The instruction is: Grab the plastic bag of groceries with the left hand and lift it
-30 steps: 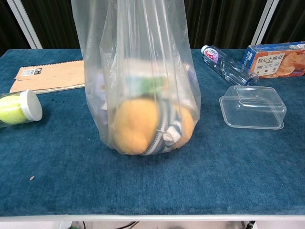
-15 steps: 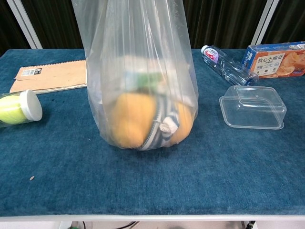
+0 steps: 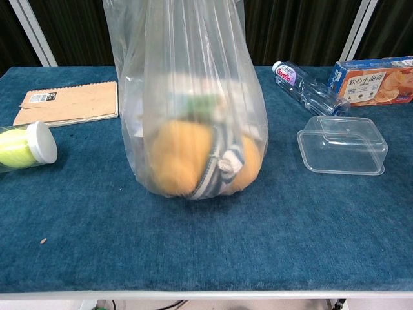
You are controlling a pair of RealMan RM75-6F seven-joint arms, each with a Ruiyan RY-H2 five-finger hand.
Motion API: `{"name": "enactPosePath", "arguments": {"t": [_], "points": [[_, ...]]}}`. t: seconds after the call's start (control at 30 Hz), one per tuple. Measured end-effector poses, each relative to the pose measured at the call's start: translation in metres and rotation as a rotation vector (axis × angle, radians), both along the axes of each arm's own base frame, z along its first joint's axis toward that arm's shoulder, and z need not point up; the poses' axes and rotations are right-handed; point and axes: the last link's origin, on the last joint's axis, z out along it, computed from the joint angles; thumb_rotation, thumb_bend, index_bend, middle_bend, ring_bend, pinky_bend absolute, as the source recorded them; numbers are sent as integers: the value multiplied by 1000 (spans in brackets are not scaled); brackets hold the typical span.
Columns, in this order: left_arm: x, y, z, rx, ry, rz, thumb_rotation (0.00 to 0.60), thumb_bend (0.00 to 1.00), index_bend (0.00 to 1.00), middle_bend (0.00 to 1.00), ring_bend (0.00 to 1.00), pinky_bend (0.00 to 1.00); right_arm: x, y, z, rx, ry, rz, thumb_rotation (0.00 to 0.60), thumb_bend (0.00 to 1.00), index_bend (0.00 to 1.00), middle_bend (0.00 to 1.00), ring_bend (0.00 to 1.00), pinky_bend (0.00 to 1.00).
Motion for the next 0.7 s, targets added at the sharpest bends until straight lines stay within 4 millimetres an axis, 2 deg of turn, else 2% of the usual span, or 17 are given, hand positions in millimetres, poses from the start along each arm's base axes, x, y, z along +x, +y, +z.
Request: {"name": "enactPosePath", "arguments": {"t": [0.1,0.3,0.57,0.7], "points": [[-3,0,5,0,-9,-1,36,0,407,474,374,479,-4,-2,2,3,-10,-17,600,155,0,0,0,0],[-6,-1,11,-17,-40,9,39,0,467,537,441,603,-14,-7,5,0,1,-47,600,155,0,0,0,0],[-7,1,25,-23,-120,22,42,0,577,659,552,676,-37,-15,4,-8,35,-86,600,149,0,0,0,0],[-11,7,31,-14,-140,47,43,0,585,666,563,679,-53,-16,4,8,48,-101,600,116,0,0,0,0]]}}
